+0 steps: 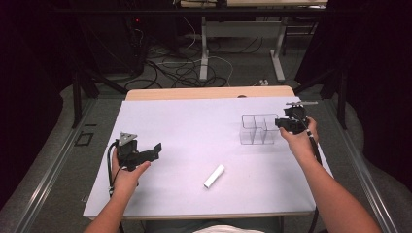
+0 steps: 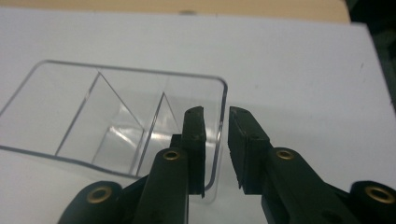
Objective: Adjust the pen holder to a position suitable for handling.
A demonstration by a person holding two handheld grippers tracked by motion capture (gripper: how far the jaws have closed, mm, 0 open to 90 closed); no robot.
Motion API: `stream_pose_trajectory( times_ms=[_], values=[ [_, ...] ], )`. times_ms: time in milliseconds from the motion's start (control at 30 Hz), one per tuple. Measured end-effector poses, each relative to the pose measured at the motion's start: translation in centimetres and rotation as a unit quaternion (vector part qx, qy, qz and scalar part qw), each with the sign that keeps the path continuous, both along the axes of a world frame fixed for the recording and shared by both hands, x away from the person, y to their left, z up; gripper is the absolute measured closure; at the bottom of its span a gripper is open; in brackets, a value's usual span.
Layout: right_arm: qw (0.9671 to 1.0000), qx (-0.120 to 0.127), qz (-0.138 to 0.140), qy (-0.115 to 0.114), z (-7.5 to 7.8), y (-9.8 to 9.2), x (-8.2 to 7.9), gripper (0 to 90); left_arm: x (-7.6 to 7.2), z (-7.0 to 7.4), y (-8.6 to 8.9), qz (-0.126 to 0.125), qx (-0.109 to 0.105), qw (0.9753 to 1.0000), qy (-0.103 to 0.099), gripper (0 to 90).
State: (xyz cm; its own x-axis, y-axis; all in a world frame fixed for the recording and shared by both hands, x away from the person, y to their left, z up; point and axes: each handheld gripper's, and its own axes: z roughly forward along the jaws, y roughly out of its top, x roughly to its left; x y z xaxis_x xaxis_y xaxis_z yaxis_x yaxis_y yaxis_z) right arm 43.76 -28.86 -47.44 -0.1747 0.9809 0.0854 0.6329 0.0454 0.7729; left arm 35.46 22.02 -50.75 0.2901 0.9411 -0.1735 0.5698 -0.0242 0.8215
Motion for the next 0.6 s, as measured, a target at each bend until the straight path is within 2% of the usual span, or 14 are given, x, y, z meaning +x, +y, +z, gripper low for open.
stream_pose_trajectory(
  times_ms=[33, 100, 167, 200, 267, 500, 600],
  values=[
    [0.9999, 0.003, -0.004, -0.011, 0.0, -0.1, -0.1, 76.7, 0.0, 0.0, 0.0, 0.000, 0.000, 1.0000, 0.000, 1.4],
    [0.9998, 0.003, -0.008, -0.018, 0.0, -0.4, -0.2, 79.3, 0.0, -0.1, 0.0, 0.001, 0.000, 1.0000, -0.004, 1.3],
    [0.9993, -0.003, -0.008, -0.036, -0.3, -1.0, 0.0, 84.2, 0.0, -0.1, -0.1, 0.002, 0.001, 1.0000, -0.002, 1.4],
    [0.9993, -0.010, -0.005, -0.036, -0.5, -1.2, 0.2, 86.3, 0.0, -0.1, -0.1, 0.002, 0.002, 1.0000, -0.002, 1.3],
    [0.9997, -0.013, -0.008, -0.022, -1.0, -1.4, 0.6, 90.0, 0.1, -0.1, -0.1, 0.002, 0.002, 1.0000, -0.002, 1.4],
    [1.0000, 0.002, 0.000, 0.006, -2.9, -1.6, 1.8, 90.0, 0.1, -0.1, 0.1, 0.005, 0.001, 1.0000, -0.003, 1.4],
    [0.9999, 0.000, 0.000, 0.012, -3.3, -1.2, 1.9, 90.0, 0.1, -0.1, 0.1, 0.005, 0.001, 1.0000, -0.003, 1.3]
  ],
)
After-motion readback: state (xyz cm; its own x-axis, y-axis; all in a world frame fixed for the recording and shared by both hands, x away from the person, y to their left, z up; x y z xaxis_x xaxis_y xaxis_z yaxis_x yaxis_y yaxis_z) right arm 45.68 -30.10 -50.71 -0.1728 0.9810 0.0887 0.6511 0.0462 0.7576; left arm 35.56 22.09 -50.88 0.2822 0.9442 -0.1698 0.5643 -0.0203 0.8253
